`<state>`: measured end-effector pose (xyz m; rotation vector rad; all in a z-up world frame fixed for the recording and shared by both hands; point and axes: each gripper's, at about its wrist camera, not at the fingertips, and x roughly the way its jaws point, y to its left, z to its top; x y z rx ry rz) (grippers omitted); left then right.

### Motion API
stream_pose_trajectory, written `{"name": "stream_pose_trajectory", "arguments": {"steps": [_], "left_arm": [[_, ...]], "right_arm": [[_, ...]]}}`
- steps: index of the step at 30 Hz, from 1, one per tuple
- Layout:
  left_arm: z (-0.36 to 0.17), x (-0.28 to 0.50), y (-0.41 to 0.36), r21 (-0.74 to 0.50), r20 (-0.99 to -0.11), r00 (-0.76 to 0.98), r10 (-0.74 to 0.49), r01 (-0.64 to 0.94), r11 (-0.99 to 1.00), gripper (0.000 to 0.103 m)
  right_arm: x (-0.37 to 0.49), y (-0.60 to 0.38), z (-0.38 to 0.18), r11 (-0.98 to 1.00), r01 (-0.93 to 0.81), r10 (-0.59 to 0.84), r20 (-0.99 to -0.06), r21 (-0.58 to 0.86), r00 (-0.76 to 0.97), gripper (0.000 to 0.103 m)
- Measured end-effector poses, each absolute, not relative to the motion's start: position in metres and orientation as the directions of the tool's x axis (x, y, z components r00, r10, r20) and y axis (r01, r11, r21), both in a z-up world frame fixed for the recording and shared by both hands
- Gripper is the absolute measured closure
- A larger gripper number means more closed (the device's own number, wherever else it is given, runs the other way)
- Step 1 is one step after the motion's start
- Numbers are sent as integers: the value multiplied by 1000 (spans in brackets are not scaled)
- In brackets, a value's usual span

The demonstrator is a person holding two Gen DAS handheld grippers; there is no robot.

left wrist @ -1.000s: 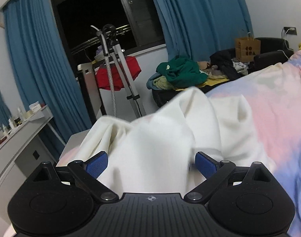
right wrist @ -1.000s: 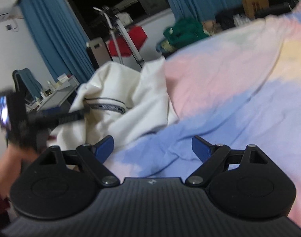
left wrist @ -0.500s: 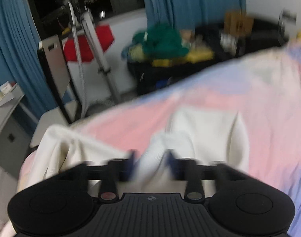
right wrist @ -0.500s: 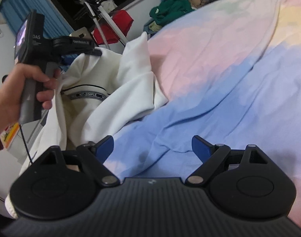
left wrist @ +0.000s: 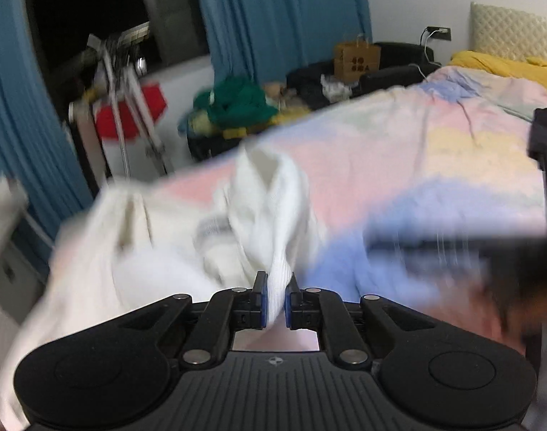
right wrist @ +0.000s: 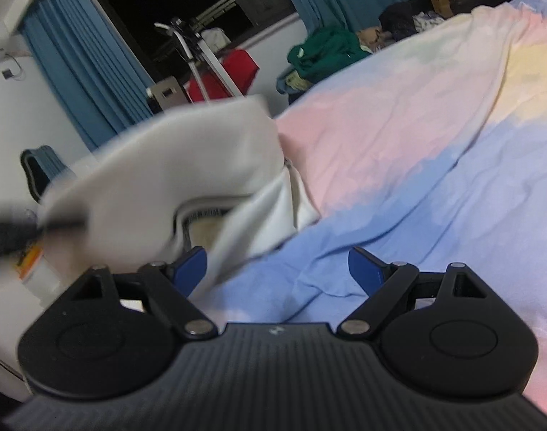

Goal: Fold clothes

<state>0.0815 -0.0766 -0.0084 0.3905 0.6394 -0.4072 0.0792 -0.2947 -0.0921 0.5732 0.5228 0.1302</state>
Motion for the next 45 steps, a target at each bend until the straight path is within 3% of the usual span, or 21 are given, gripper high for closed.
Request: {"name": "stream_pose_trajectory", "arguments": {"steps": [5, 14, 20, 25, 28, 30, 31, 32, 34, 37, 42, 45], "left_arm": [[-82, 58, -42, 71, -730, 655, -194, 354, 933, 94], [-99, 67, -35, -26, -746, 626, -229, 317, 948, 93], [-125, 90, -27, -130, -761, 564, -321, 352, 927, 92], [-138, 104, -21, -211, -741, 533, -408, 393, 895, 92], [-142, 109, -13, -271, -712, 524, -467, 409, 871, 92], [-145, 111, -10, -297, -696, 518, -497, 423, 856, 92], [-145, 113, -9, -306, -689, 516, -509, 430, 850, 92], [-145, 114, -9, -315, -682, 514, -520, 436, 843, 92], [-145, 116, -7, -335, -671, 510, -538, 440, 833, 92], [-142, 116, -5, -347, -649, 518, -557, 450, 823, 93], [-136, 108, -7, -350, -586, 543, -602, 500, 792, 92], [-133, 103, -13, -342, -574, 555, -603, 507, 791, 91]], "right_arm": [[62, -306, -79, 812, 26, 260, -402, 583, 878, 15], [71, -301, -75, 791, -37, 334, -380, 611, 862, 15], [149, -269, -44, 856, -70, 327, -430, 513, 841, 15], [257, -225, -41, 887, -8, 283, -529, 462, 800, 17], [308, -197, -47, 932, 27, 207, -590, 363, 780, 29], [332, -180, -52, 964, 38, 137, -616, 263, 776, 48], [336, -177, -54, 971, 56, 105, -624, 232, 774, 75], [337, -179, -55, 971, 82, 81, -628, 225, 774, 92], [335, -184, -55, 969, 125, 36, -623, 213, 781, 97], [304, -208, -39, 968, 136, -5, -529, 210, 849, 97], [229, -293, -11, 920, 220, -76, -404, 323, 912, 97], [184, -349, -19, 858, 306, -103, -446, 412, 889, 97]]}}
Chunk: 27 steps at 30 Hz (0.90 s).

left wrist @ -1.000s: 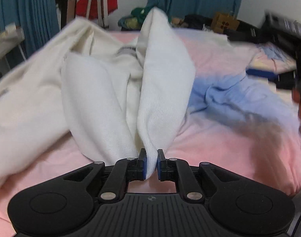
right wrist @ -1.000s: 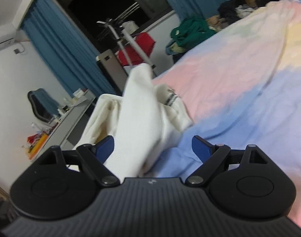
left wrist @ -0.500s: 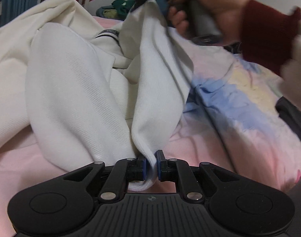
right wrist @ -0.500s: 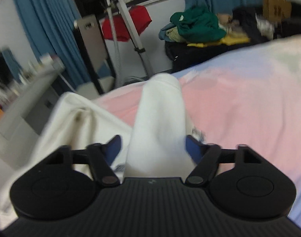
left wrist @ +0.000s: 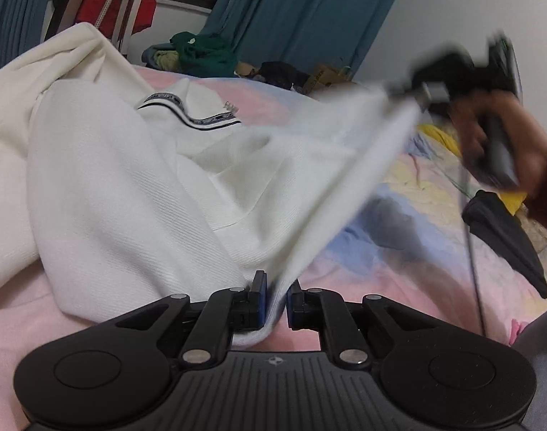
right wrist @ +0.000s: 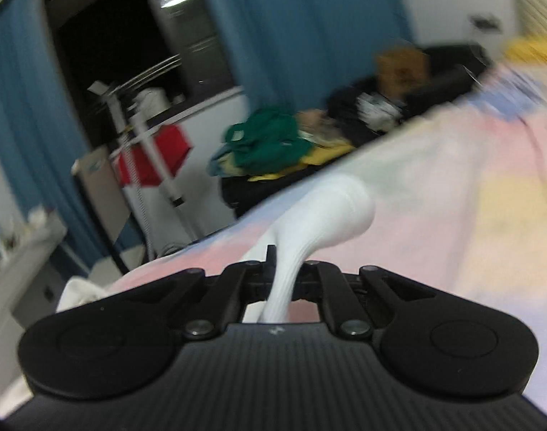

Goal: Fold clothes

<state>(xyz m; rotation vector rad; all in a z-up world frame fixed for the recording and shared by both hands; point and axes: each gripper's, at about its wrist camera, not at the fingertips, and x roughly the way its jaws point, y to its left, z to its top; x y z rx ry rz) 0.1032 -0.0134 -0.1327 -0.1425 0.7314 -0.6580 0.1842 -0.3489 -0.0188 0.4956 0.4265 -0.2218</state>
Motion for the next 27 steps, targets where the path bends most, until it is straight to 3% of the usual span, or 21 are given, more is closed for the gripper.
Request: {"name": "stream_pose_trajectory", "arguments": {"steps": [3, 6, 11, 15, 17, 20, 24, 27], "left_arm": [[-131, 101, -21, -289, -594, 571, -567, 506, 813, 89], [-130, 99, -28, -235, -613, 587, -529, 504, 831, 88], [-131, 98, -30, -189, -636, 609, -473, 472, 861, 83], [-128, 92, -33, -172, -641, 619, -454, 460, 871, 79], [-129, 89, -34, -163, -640, 623, -450, 462, 872, 76], [-128, 84, -33, -162, -637, 623, -454, 468, 869, 64], [-118, 76, -27, -192, -629, 630, -456, 442, 876, 40], [-100, 64, -11, -263, -614, 630, -475, 405, 876, 23]], "right_arm": [[154, -395, -45, 788, 403, -56, -598, 464, 799, 97], [124, -432, -83, 671, 469, 52, -667, 575, 743, 97], [90, -456, -136, 422, 532, 195, -647, 734, 737, 94], [87, -460, -151, 324, 537, 259, -619, 779, 741, 91], [89, -462, -154, 303, 535, 271, -609, 789, 745, 73], [90, -470, -159, 295, 543, 256, -613, 786, 748, 71], [94, -480, -164, 326, 575, 172, -645, 751, 744, 73], [98, -485, -161, 356, 564, 142, -640, 745, 755, 88]]}}
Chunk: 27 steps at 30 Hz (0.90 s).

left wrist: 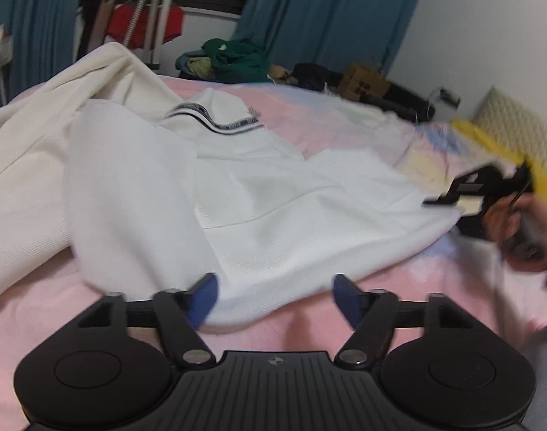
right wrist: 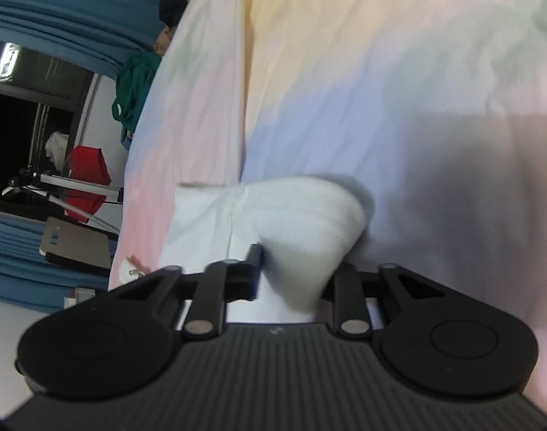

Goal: Fold clothes

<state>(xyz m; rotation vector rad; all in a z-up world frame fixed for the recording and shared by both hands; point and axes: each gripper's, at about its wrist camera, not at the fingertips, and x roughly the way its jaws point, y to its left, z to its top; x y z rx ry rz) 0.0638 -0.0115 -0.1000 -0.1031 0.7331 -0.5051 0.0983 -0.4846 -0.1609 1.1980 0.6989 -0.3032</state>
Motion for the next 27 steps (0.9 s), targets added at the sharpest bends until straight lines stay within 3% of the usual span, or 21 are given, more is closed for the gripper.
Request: {"name": "stream_pose_trajectory", "arguments": {"steps": [3, 6, 11, 15, 20, 23, 25, 27], "left_arm": [[-80, 54, 17, -324, -596, 663, -452, 317, 892, 17], [-78, 58, 60, -464, -591, 697, -407, 119, 878, 9], [-108, 72, 141, -700, -608, 727, -319, -302, 647, 9], [-136, 72, 185, -790, -589, 757, -285, -464, 400, 15], [-127, 65, 207, -792, -578, 799, -167, -500, 350, 48], [-116, 62, 218, -778, -587, 800, -127, -513, 363, 80], [-106, 61, 227, -766, -593, 797, -109, -518, 381, 89], [-81, 56, 237, -763, -570, 817, -88, -487, 424, 91]], "right_arm": [[102, -489, -159, 385, 552, 118, -633, 739, 765, 94], [105, -492, -157, 414, 541, 94, -625, 733, 775, 97], [107, -499, -148, 421, 515, 56, -588, 747, 807, 98], [107, -508, -132, 444, 485, -4, -539, 754, 842, 98], [93, -528, -116, 462, 491, -159, -476, 738, 865, 98], [80, -545, -117, 429, 531, -251, -468, 731, 847, 98], [74, -555, -122, 399, 546, -275, -472, 737, 838, 98], [74, -562, -128, 382, 555, -278, -481, 739, 831, 98]]}}
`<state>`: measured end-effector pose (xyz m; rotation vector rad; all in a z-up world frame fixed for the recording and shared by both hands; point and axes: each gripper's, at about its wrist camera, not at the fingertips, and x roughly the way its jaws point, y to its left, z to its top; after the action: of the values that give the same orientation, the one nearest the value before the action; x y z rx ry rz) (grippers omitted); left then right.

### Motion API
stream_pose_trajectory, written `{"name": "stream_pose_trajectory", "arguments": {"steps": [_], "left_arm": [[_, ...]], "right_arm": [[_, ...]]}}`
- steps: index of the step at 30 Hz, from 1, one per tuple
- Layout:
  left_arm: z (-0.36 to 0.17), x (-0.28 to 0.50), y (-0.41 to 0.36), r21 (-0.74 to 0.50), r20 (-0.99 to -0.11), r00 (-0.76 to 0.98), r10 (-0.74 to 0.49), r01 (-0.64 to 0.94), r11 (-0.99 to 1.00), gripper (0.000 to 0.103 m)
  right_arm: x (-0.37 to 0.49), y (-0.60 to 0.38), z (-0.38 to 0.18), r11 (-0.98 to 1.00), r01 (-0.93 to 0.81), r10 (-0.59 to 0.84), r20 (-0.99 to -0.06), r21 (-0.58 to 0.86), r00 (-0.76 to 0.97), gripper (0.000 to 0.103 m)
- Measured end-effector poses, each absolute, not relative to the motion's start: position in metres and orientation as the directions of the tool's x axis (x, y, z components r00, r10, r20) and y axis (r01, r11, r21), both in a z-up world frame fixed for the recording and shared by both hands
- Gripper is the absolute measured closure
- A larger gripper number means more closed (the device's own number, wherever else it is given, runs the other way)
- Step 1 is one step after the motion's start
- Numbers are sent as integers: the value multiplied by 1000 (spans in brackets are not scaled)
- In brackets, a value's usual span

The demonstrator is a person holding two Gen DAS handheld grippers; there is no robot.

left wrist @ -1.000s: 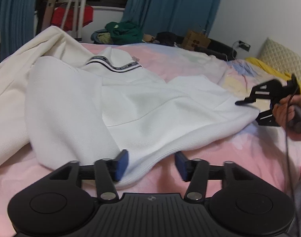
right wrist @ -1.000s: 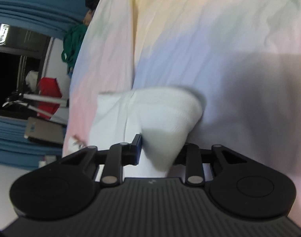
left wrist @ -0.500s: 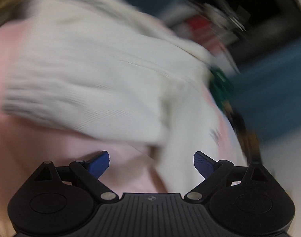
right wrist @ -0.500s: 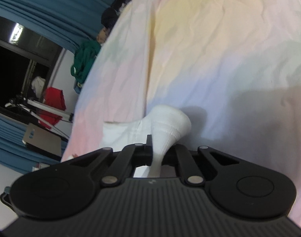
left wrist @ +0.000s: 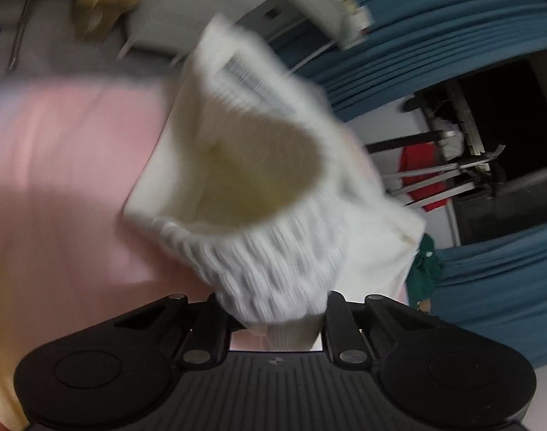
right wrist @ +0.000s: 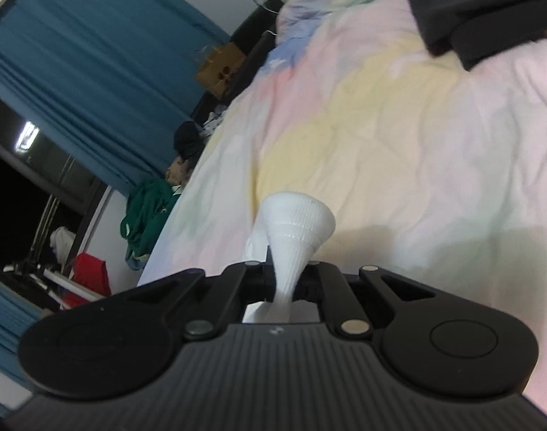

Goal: Fold clothes

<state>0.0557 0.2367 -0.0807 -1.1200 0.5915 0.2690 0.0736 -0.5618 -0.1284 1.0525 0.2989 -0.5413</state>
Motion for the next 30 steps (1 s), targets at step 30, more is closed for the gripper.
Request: {"name": "stream_pose_trajectory", "arguments": {"steps": [30], "left_arm": [[-20, -15, 297, -314, -838, 545, -19, -454, 834, 65]], "right_arm": [[34, -600, -166, 242, 760, -298, -700, 602, 649, 92]]}}
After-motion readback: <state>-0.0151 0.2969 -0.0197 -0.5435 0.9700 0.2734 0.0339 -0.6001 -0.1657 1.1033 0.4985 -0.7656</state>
